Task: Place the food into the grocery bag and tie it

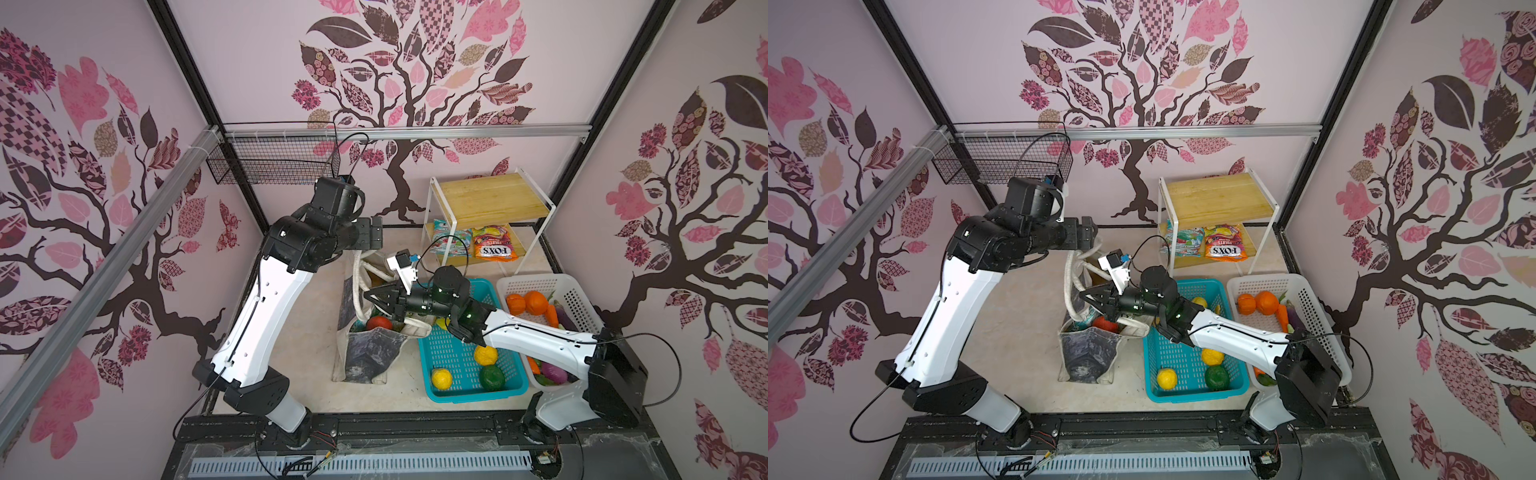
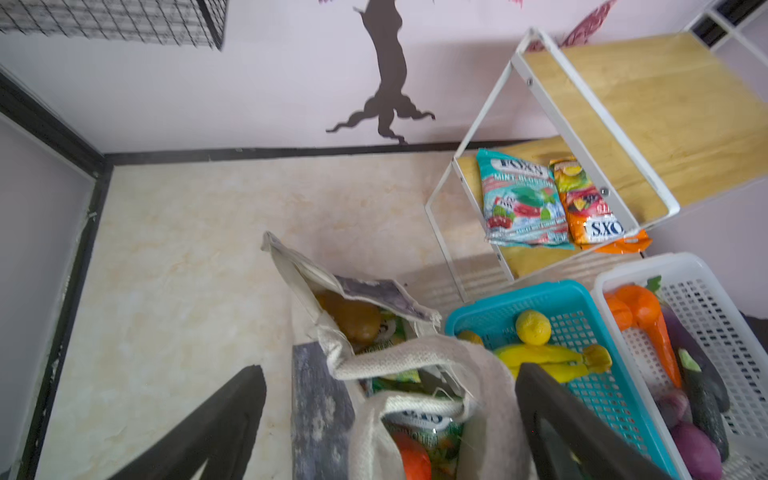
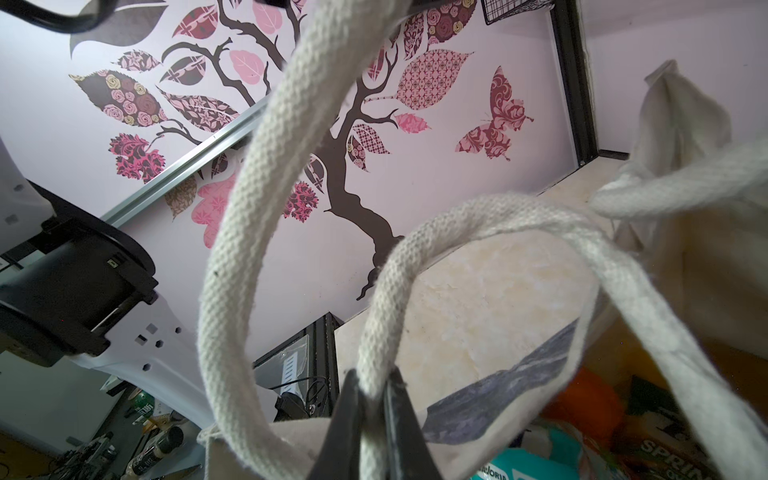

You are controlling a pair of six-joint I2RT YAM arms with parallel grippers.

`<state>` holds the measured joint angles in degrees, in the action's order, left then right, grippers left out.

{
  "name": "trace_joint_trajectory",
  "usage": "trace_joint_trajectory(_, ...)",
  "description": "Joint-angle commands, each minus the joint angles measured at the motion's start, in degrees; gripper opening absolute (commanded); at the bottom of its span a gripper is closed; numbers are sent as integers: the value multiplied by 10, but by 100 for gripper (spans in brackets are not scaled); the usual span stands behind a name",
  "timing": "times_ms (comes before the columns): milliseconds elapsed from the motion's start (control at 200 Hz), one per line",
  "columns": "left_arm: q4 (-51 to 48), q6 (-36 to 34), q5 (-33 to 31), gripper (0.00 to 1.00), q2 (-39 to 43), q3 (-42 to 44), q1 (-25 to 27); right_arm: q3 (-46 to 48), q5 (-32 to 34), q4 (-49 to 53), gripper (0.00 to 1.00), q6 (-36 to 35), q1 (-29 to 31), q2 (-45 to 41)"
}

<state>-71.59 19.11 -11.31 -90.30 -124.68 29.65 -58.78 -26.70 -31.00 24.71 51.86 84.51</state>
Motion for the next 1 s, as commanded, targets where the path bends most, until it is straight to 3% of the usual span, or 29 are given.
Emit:
trace_joint_trajectory(0,27,-4,5,98,11,-12,-5,-13,-4,-21,0,7,4,15)
trace_joint_trajectory(195,53,-4,5,98,30,-46,-9,-10,-2,-16,0,5,4,15)
trace_joint_trajectory(270,63,4,-27,98,51,-33,-18,-9,1,-11,0,1,4,13)
trace_joint_trajectory(325,61,14,-17,98,72,1,-40,-8,3,-5,0,-3,4,10)
trace_joint_trajectory(490,161,86,135,80,200,244,-128,0,14,0,0,-12,4,-7)
trace_joint_trajectory(575,204,130,215,68,239,319,-166,-5,11,2,0,-13,4,-10)
trace_joint_trajectory(715,255,176,361,75,218,379,-169,-6,2,0,0,-14,4,-14)
trace_joint_trajectory(865,325,220,442,77,191,433,-169,-14,-23,7,0,-8,4,-13)
trace_joint_trajectory(995,305,205,506,75,138,434,-166,-16,-34,6,0,-3,4,-12)
